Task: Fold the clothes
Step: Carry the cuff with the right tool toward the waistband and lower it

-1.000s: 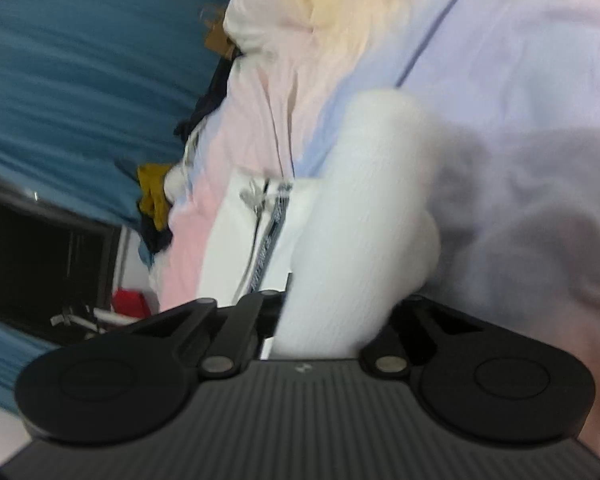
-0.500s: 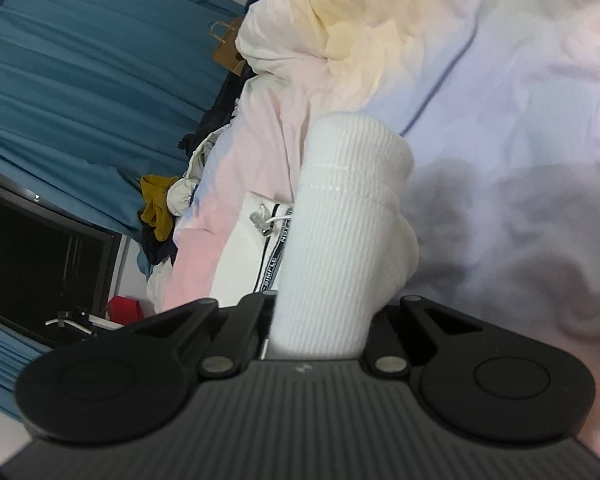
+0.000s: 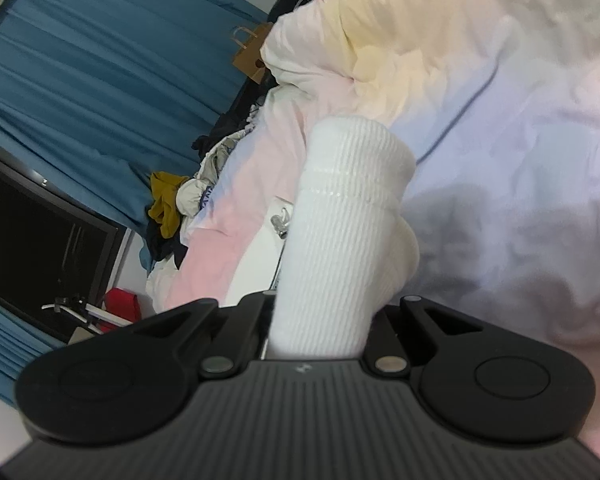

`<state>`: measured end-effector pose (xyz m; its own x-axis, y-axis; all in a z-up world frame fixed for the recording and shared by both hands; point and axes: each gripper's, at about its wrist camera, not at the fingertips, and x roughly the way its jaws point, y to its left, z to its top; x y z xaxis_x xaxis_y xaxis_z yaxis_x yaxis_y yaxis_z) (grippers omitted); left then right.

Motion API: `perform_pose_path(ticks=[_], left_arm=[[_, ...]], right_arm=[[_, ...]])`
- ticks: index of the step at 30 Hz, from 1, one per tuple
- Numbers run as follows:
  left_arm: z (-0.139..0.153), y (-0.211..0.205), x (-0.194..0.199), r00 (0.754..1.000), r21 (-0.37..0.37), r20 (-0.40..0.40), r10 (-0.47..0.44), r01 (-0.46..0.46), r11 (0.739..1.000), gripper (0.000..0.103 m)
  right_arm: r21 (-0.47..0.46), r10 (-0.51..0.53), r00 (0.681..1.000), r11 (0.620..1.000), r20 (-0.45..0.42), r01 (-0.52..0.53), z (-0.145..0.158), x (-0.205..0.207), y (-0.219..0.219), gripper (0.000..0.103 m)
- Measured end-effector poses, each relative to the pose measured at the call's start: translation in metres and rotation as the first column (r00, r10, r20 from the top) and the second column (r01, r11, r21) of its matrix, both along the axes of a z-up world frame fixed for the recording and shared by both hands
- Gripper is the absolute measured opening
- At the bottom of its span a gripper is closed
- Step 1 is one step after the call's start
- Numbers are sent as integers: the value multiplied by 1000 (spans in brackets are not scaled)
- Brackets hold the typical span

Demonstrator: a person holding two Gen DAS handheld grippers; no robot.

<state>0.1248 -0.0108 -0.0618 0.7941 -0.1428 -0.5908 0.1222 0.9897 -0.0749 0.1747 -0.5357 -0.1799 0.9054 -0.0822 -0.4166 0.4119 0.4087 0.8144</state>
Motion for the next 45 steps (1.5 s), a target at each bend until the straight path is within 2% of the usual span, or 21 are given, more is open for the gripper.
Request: perform_pose_path(ticks=[6, 9, 14, 16, 19, 20, 22, 24, 27, 30, 31, 34, 36, 37, 39, 40, 45], left_arm=[[-43, -6, 3, 995, 62, -87, -44, 49, 997, 74], [-46, -5, 3, 995, 86, -81, -52, 59, 995, 76], [-45, 1, 6, 995, 39, -82, -48, 51, 998, 77], [-43, 5, 4, 996, 14, -80, -48, 49, 999, 77], [-38, 9, 5, 995, -17, -80, -52, 51, 999, 77], [-35, 11, 5, 996, -33, -79, -52, 49, 998, 77], [-29, 16, 4, 996, -72, -73, -47, 42, 997, 77], [-20, 22, 1, 998, -103, -57, -34, 28, 994, 77], [-5, 36, -4, 1000, -153, -30, 2, -6, 988, 77], [8, 54, -7, 998, -202, -13, 56, -57, 978, 77], [11, 59, -7, 997, -216, -12, 72, -73, 974, 77], [13, 72, -6, 994, -247, -24, 105, -108, 963, 77], [13, 78, -5, 993, -261, -33, 115, -119, 958, 77], [13, 80, -4, 992, -268, -37, 118, -123, 955, 77], [14, 84, -3, 992, -286, -40, 120, -126, 950, 77], [14, 85, -4, 992, -296, -41, 120, -126, 947, 77], [18, 94, -2, 994, -361, -25, 110, -111, 926, 77]], right_arm=[[-74, -9, 1000, 997, 14, 10, 18, -1, 11, 10], [-137, -9, 999, 990, 31, 13, 31, -2, 21, 10], [-291, 16, 998, 957, 54, 1, 59, -4, 42, 10], [-399, 46, 996, 917, 72, -14, 76, -5, 62, 10], [-572, 111, 989, 819, 95, -38, 103, -9, 99, 10], [-636, 146, 985, 770, 95, -52, 111, -10, 116, 10], [-761, 226, 971, 643, 80, -87, 124, -14, 156, 10], [-860, 308, 950, 496, 45, -120, 129, -20, 199, 10], [-939, 401, 915, 296, -41, -172, 124, -29, 259, 10], [-956, 472, 866, 142, -163, -257, 104, -32, 309, 10], [-951, 493, 845, 101, -208, -292, 96, -32, 322, 10], [-903, 536, 743, -96, -402, -419, 56, -36, 369, 10], [-838, 542, 650, -228, -533, -496, 25, -43, 397, 10], [-809, 530, 619, -278, -579, -518, 11, -47, 408, 11], [-794, 468, 642, -382, -607, -473, -6, -57, 424, 11], [-790, 458, 646, -403, -611, -461, -6, -58, 427, 11], [-822, 507, 651, -282, -565, -495, 20, -62, 423, 11]])
